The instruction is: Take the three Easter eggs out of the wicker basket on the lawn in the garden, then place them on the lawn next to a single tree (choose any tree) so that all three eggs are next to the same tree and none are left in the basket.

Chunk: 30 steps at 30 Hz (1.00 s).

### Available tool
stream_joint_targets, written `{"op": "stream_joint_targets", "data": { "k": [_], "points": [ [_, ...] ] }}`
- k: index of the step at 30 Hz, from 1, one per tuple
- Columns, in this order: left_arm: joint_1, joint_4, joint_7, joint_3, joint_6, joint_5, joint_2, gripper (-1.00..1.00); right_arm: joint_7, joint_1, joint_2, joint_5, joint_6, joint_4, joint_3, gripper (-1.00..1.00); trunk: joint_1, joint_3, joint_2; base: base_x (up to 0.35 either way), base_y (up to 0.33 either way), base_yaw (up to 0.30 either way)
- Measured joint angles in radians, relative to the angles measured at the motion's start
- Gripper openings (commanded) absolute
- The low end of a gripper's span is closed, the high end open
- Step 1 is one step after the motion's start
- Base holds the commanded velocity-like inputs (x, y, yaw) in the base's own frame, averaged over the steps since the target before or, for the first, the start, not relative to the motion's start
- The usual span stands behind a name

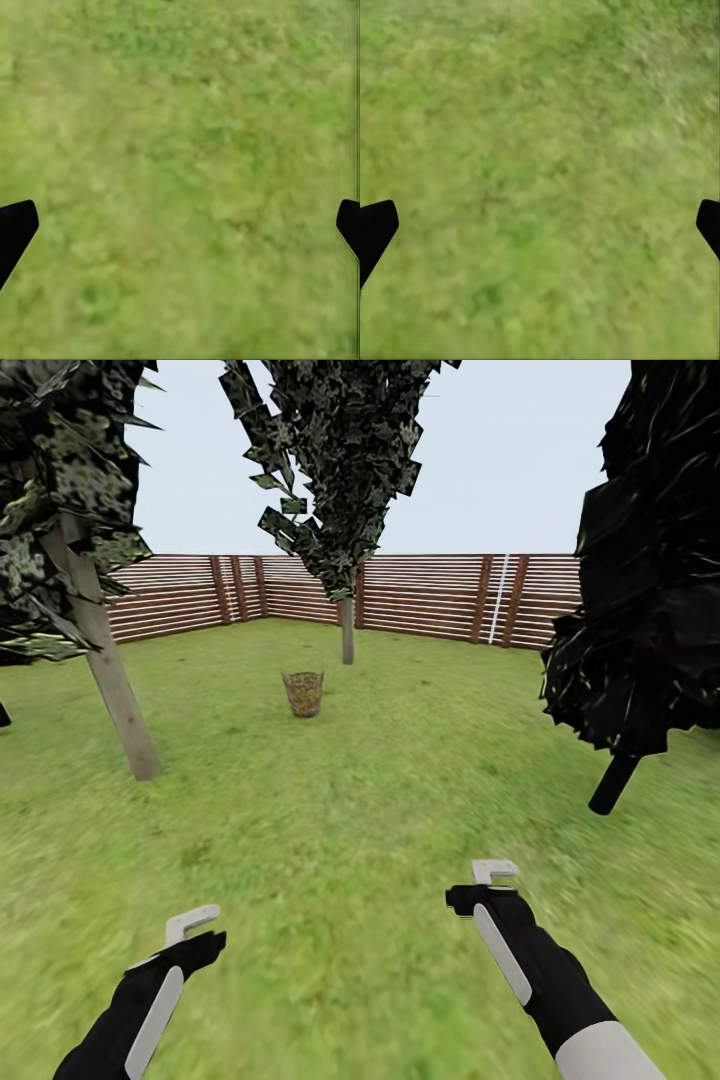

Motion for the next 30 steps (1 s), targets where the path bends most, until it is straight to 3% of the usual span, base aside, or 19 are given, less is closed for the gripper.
{"op": "stream_joint_targets", "data": {
  "k": [10,17,30],
  "points": [
    [0.000,-0.001,0.000,0.000,0.001,0.000,-0.003,1.00,0.000,0.000,0.002,0.000,-0.001,0.000,0.000,1.00,0.000,0.000,0.000,0.325,0.000,0.000],
    [0.000,-0.001,0.000,-0.001,0.001,-0.001,-0.038,1.00,-0.001,0.000,0.016,0.000,0.000,0.000,-0.001,1.00,0.000,0.000,0.000,0.325,0.000,0.000],
    [0.001,0.000,0.000,-0.002,0.002,-0.002,-0.039,1.00,-0.002,0.000,0.015,0.000,0.000,0.000,-0.004,1.00,0.000,0.000,0.000,0.325,0.000,0.000]
  ]
}}
